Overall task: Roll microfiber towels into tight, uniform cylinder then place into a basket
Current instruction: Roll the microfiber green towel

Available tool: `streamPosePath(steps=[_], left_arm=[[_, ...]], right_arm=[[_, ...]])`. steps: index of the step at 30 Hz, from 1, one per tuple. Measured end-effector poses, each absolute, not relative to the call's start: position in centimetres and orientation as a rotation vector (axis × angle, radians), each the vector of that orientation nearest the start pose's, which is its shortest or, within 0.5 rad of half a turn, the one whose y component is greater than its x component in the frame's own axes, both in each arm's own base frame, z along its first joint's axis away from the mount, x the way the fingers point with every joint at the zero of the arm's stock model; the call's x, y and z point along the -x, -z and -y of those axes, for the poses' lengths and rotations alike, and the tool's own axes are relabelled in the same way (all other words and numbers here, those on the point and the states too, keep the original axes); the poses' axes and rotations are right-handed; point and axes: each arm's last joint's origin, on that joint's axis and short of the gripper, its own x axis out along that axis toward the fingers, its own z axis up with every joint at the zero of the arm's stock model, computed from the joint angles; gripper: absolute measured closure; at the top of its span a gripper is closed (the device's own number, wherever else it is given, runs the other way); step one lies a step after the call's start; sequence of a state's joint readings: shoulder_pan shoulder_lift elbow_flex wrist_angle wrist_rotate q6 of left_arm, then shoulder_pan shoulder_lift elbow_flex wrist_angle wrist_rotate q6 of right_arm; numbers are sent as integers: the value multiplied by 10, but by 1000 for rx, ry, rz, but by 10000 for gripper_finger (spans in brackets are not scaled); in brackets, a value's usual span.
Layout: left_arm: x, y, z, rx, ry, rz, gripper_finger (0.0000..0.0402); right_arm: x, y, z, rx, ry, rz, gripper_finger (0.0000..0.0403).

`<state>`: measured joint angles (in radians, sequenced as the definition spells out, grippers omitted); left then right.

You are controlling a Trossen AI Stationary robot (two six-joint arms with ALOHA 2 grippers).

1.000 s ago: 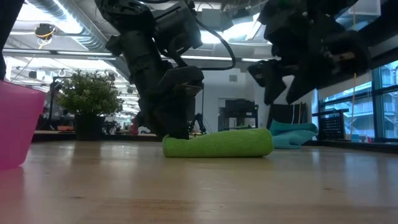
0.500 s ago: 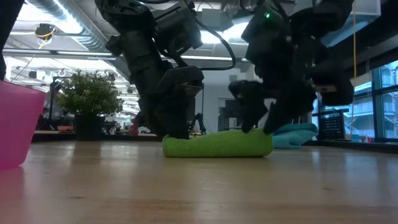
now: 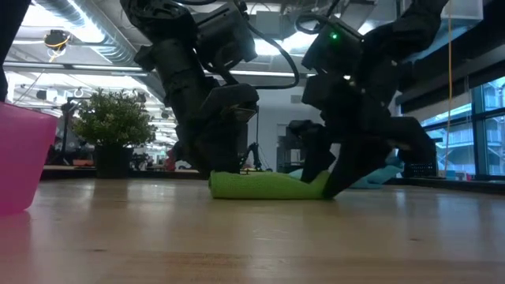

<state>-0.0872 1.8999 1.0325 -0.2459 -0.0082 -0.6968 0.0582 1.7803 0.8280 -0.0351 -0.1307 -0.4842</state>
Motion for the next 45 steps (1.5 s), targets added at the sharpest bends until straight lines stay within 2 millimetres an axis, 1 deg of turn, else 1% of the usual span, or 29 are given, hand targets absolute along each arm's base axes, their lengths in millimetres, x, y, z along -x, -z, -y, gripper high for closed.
streamPosePath(steps=[4,8,11,16,17,20,23,26,32,35,39,45], left_arm=[[-351,-118,30,570,-318,-1086,305],[-351,-119,30,571,-316,-1081,305],[-352,-119,31,572,-315,-1079,305],[-352,-119,31,574,-314,-1079,305],[-352,-119,31,575,-311,-1080,305],[-352,-119,31,580,-305,-1083,305],[-352,-119,31,580,-304,-1083,305],[-351,-119,31,582,-302,-1082,305],[-353,-120,32,596,-275,-1076,305],[-353,-120,32,605,-255,-1084,305],[-351,-128,32,615,-240,-1071,305],[-339,-148,31,526,-275,-1066,305]], right_arm=[[-319,-115,-21,390,-321,-947,226],[-319,-114,-21,396,-260,-963,252],[-319,-114,-20,401,-240,-967,289],[-319,-114,-19,385,-229,-970,378],[-319,-114,-20,375,-235,-970,386],[-319,-114,-20,329,-288,-961,388],[-317,-113,-20,247,-338,-968,393],[-316,-114,-16,179,-381,-982,393],[-323,-125,-3,23,-475,-1035,393],[-327,-134,5,-73,-475,-1041,393],[-331,-142,16,-177,-483,-1034,393],[-326,-141,27,-242,-472,-1075,393]])
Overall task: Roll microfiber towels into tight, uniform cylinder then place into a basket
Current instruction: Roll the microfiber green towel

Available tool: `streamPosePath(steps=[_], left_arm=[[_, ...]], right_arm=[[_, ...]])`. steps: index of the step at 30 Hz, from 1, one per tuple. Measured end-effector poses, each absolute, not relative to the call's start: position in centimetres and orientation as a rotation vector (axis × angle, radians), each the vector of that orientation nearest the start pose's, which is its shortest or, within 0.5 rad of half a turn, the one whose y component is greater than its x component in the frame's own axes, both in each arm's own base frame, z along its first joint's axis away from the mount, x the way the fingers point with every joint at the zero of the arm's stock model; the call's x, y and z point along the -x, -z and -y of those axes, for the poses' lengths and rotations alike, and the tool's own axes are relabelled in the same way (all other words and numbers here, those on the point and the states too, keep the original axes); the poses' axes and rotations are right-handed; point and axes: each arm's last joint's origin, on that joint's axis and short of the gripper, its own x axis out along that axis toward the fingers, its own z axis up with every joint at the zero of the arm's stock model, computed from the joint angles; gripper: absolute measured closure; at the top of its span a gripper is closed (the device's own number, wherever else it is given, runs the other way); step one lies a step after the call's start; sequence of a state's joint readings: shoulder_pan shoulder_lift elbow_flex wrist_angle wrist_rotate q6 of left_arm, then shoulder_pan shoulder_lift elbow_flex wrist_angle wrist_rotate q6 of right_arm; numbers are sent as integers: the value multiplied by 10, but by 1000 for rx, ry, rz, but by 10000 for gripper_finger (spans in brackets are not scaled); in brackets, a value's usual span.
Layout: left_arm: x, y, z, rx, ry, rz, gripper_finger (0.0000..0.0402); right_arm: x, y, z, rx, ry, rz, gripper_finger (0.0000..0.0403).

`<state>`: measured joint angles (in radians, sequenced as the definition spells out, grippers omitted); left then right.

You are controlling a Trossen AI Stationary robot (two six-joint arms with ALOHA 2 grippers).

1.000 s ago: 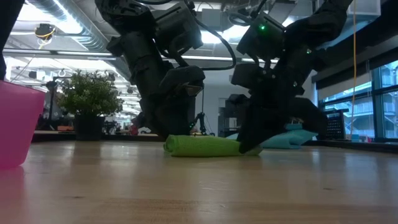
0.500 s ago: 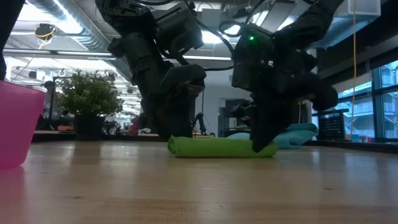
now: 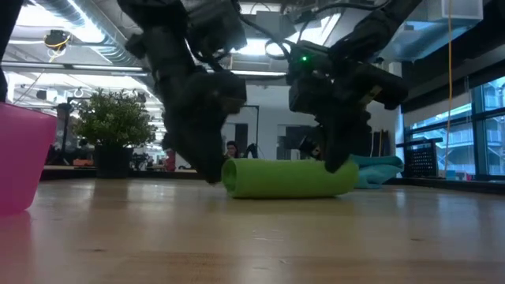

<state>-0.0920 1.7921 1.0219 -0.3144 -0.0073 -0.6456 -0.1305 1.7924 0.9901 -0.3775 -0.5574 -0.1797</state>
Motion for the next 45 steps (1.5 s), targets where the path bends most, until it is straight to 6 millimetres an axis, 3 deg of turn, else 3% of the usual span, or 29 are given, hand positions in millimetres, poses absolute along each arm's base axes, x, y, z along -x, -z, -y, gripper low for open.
streamPosePath(steps=[9,21,31,45], left_arm=[[-325,-168,33,475,-319,-1092,305],[-323,-171,45,450,-281,-1087,305],[-323,-172,51,455,-273,-1084,305],[-325,-173,52,448,-256,-1065,305]], right_arm=[[-323,-143,38,-353,-480,-1075,394],[-319,-146,57,-637,-541,-1035,394],[-318,-113,74,-855,-506,-1114,394],[-312,-110,97,-1075,-343,-1143,388]])
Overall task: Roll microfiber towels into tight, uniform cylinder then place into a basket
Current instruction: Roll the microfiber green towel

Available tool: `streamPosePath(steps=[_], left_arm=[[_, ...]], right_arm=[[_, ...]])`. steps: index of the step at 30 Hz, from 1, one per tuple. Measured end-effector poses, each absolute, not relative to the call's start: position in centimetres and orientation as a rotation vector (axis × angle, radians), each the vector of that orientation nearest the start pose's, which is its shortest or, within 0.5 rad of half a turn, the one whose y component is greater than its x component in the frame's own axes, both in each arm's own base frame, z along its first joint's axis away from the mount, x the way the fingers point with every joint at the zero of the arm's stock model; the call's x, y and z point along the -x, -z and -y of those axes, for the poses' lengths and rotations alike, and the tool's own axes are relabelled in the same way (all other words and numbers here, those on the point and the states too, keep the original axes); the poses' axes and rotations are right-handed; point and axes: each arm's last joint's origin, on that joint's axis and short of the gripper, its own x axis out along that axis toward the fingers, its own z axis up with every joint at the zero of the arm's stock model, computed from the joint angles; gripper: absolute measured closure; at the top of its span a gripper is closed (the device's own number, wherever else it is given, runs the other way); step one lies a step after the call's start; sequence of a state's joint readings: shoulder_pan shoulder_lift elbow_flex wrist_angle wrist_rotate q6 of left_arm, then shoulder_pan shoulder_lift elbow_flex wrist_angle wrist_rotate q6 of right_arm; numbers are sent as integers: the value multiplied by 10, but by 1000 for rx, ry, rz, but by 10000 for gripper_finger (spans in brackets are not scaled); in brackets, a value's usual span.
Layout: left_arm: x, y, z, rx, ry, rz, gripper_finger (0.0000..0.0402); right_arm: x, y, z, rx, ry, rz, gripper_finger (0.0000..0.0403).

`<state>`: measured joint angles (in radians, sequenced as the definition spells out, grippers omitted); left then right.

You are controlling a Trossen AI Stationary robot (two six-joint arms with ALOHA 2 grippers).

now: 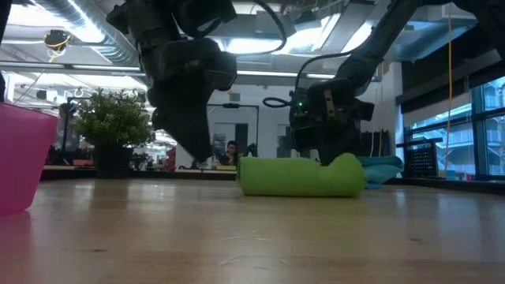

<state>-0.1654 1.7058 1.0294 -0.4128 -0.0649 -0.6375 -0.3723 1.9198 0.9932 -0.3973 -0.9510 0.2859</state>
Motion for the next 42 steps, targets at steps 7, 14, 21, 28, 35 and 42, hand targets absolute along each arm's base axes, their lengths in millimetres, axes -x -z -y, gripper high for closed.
streamPosePath(steps=[7,14,21,28,35,42], left_arm=[[-338,-177,43,383,-243,-935,305],[-342,-177,14,332,-321,-895,305],[-350,-164,4,306,-265,-905,305],[-351,-162,4,274,-248,-911,305],[-351,-162,2,249,-250,-912,305],[-351,-162,0,248,-258,-911,305]], right_arm=[[-312,-110,98,-1097,-350,-1136,381],[-312,-110,98,-1115,-318,-1148,328],[-312,-109,99,-1133,-272,-1162,277],[-310,-109,108,-1259,-180,-1170,273],[-305,-116,120,-1314,-129,-1136,277],[-300,-134,133,-1303,-101,-1055,277]])
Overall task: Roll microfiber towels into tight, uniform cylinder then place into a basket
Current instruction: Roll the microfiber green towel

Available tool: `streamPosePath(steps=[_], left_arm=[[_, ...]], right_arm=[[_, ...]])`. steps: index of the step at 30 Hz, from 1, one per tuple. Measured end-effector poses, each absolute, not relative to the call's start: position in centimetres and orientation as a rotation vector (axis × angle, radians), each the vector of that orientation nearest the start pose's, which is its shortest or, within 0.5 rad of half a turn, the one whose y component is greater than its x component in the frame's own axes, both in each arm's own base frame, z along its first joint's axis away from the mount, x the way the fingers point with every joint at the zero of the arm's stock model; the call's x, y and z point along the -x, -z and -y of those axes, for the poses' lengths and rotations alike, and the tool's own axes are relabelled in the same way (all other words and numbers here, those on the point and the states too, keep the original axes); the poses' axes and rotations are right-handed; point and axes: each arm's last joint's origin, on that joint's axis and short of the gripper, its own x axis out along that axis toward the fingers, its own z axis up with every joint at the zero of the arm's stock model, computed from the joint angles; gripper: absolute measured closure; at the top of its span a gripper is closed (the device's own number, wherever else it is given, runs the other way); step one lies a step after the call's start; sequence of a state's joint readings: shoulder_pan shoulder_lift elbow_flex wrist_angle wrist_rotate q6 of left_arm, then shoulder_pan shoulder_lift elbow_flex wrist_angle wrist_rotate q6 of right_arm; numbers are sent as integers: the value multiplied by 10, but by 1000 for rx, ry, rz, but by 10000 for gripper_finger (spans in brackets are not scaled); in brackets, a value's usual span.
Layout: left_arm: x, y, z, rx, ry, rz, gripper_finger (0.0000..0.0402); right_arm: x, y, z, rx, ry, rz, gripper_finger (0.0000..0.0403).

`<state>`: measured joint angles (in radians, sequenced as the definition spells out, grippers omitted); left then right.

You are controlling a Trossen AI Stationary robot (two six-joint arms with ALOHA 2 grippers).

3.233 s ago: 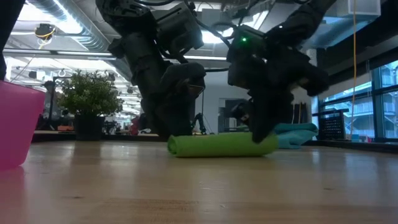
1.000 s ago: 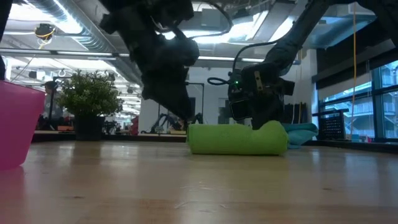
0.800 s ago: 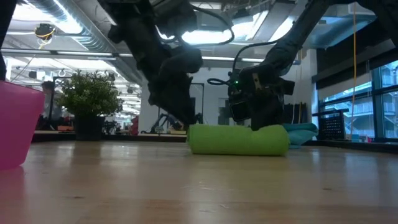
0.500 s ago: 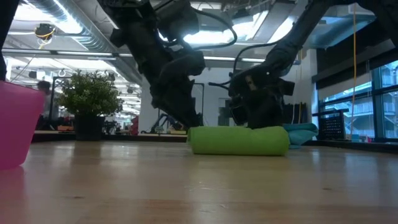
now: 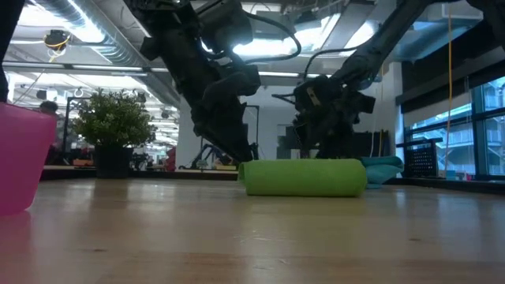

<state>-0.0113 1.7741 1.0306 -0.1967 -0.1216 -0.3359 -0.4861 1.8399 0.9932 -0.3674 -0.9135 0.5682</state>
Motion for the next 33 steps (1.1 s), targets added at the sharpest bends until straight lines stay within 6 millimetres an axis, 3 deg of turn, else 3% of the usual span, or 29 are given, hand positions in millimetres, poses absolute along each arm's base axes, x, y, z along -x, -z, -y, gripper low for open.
streamPosePath(steps=[5,10,17,21,26,33], left_arm=[[-351,-162,0,246,-263,-910,305],[-350,-169,-1,262,-278,-879,305],[-348,-184,-2,246,-267,-832,305],[-348,-184,-1,256,-246,-833,305],[-348,-183,-1,256,-241,-839,305],[-347,-183,-2,250,-256,-845,305]], right_arm=[[-293,-154,142,-1226,-61,-979,277],[-282,-187,142,-1075,-14,-900,277],[-256,-245,124,-751,75,-799,277],[-245,-261,111,-675,28,-792,277],[-251,-255,81,-578,-194,-858,277],[-266,-211,41,-484,-360,-888,277]])
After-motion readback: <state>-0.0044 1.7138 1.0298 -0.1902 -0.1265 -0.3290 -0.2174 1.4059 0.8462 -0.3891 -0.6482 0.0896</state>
